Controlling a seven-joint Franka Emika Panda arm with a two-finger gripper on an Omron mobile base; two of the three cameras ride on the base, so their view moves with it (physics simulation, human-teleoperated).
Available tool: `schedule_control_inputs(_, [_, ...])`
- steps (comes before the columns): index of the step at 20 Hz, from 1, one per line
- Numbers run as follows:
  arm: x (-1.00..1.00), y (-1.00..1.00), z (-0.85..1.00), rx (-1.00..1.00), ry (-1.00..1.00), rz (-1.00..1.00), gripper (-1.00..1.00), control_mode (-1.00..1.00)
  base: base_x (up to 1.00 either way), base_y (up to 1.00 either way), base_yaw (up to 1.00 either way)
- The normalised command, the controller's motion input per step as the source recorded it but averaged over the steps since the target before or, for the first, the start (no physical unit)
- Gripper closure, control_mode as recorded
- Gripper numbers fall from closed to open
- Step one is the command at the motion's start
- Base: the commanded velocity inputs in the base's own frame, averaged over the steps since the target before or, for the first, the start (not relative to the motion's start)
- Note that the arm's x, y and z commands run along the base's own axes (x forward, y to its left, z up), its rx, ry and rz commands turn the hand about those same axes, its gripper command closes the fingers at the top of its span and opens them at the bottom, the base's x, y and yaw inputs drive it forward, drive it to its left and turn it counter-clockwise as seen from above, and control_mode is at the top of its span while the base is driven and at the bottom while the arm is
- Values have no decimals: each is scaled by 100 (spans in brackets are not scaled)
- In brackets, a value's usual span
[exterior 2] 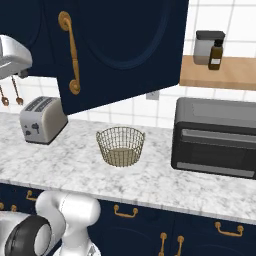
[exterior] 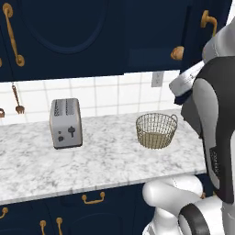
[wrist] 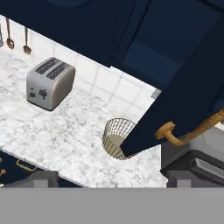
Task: Open the cabinet, pick up the bread from the cabinet and place it in the basket. Then move the basket to the dining counter.
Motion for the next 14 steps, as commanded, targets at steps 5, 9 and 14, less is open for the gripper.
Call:
schedule_control_inputs(5, [51, 88, -13, -63, 31, -15, -100, -100, 0, 0, 0])
schedule_control_inputs(9, [100, -2, -44, -63, 51, -32, -100, -100, 0, 0, 0])
schedule_control_inputs(14, [87, -42, -26, -53, 33, -32, -100, -100, 0, 0, 0])
